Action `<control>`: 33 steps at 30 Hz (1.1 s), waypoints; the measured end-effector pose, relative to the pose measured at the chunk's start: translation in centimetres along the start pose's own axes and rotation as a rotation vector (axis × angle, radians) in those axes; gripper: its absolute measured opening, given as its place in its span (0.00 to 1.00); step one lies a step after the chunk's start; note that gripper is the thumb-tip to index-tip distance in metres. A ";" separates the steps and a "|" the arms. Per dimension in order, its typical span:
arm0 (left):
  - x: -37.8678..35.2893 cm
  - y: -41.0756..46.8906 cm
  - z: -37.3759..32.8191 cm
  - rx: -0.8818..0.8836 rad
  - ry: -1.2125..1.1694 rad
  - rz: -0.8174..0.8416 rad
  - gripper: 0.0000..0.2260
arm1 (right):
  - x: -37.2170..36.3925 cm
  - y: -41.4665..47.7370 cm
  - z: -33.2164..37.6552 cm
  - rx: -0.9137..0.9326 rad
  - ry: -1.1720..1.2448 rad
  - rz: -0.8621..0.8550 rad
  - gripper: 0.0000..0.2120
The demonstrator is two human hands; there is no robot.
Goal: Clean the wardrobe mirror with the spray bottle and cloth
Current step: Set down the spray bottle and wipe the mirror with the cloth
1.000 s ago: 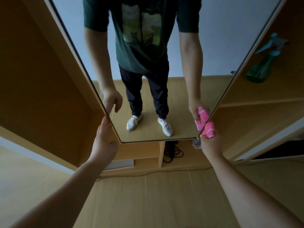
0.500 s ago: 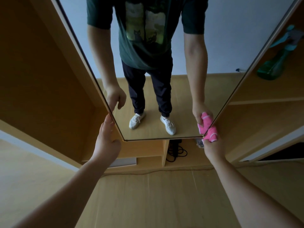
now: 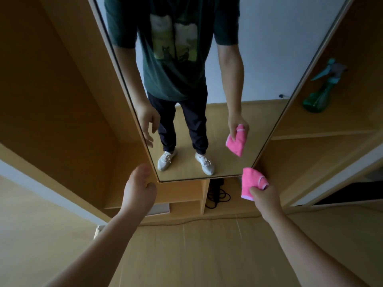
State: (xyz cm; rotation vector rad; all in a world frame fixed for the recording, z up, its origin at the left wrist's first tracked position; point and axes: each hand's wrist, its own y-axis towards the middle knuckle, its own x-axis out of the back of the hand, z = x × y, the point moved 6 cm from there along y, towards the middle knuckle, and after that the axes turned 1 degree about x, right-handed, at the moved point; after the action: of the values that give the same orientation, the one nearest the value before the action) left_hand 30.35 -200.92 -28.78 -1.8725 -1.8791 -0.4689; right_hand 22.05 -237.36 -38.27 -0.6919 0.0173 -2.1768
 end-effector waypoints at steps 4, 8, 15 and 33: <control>0.2 -2.1 -4.4 -0.134 0.019 0.161 0.20 | 0.2 -4.3 7.3 0.162 0.104 0.121 0.07; 2.6 -3.0 -11.2 -0.274 -0.035 0.279 0.19 | 1.1 -10.0 18.7 0.432 0.223 0.254 0.05; 11.2 -5.2 -23.4 -0.455 -0.389 0.363 0.24 | 3.5 -19.7 35.6 0.836 0.393 0.398 0.02; 27.9 -5.8 -39.6 -0.713 -0.363 -0.259 0.06 | 12.1 -24.4 54.8 1.226 0.369 0.149 0.04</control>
State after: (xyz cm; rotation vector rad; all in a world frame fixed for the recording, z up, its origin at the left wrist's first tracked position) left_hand 27.91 -198.52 19.88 -2.2677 -2.4322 -1.0590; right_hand 24.98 -218.26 19.74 0.3954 -0.9452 -1.6937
